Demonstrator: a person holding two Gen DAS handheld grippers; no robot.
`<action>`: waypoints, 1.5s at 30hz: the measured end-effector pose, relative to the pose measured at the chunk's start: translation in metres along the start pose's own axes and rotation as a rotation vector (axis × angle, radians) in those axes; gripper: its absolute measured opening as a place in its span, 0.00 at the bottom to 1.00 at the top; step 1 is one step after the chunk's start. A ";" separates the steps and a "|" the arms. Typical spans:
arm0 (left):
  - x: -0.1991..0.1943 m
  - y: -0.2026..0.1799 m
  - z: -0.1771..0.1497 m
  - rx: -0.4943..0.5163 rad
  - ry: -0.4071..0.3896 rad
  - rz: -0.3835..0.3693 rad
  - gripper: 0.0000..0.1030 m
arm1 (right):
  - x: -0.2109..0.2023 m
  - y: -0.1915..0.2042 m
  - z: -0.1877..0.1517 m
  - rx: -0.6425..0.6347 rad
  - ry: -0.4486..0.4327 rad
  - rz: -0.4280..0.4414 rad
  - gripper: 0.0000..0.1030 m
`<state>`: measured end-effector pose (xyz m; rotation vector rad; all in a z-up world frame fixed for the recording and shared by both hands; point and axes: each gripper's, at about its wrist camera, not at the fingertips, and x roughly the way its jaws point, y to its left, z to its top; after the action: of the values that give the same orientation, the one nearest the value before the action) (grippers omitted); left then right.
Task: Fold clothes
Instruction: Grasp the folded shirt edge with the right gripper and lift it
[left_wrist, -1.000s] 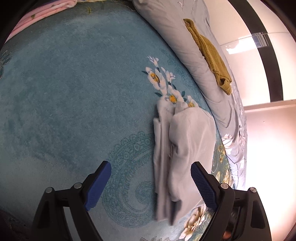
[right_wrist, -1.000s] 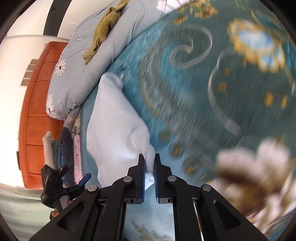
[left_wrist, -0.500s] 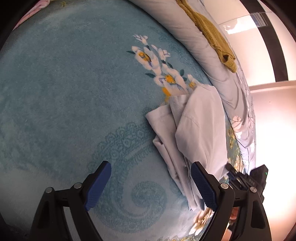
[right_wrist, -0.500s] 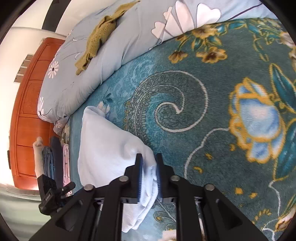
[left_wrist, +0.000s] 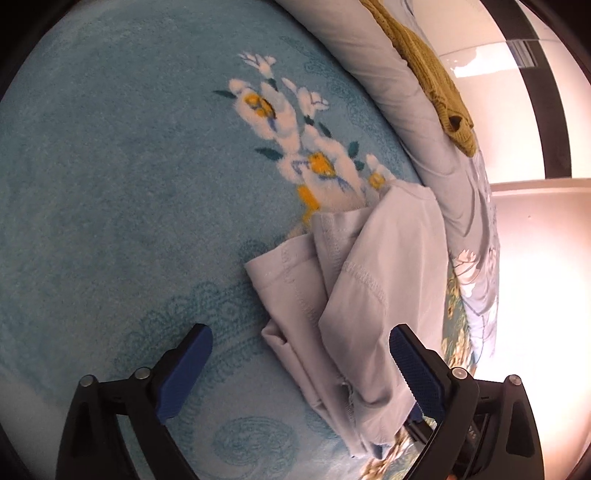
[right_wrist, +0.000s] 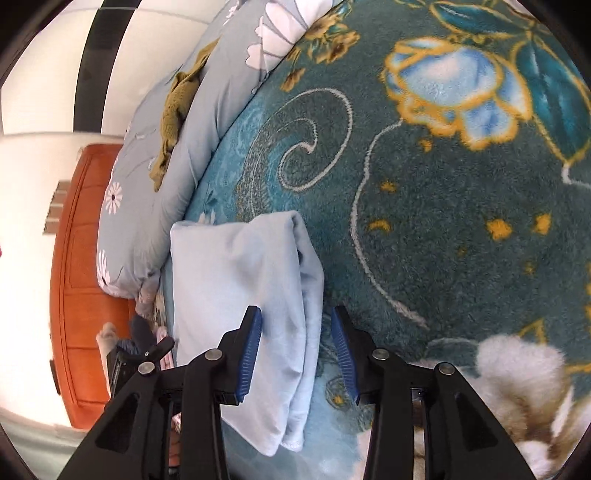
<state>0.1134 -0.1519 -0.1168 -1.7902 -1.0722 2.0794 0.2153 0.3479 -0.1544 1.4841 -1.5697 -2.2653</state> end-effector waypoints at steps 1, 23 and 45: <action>0.000 -0.001 0.001 0.002 -0.006 -0.008 0.95 | 0.001 0.000 -0.001 0.015 -0.025 0.010 0.39; 0.009 -0.008 -0.009 -0.068 -0.022 -0.107 0.24 | 0.015 0.007 0.005 0.115 -0.085 0.097 0.32; -0.099 0.039 -0.098 -0.133 -0.188 0.079 0.12 | 0.050 0.127 0.007 -0.381 0.261 0.121 0.10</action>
<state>0.2401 -0.1986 -0.0648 -1.7491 -1.2342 2.3122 0.1237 0.2658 -0.0948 1.4594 -1.0566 -2.0542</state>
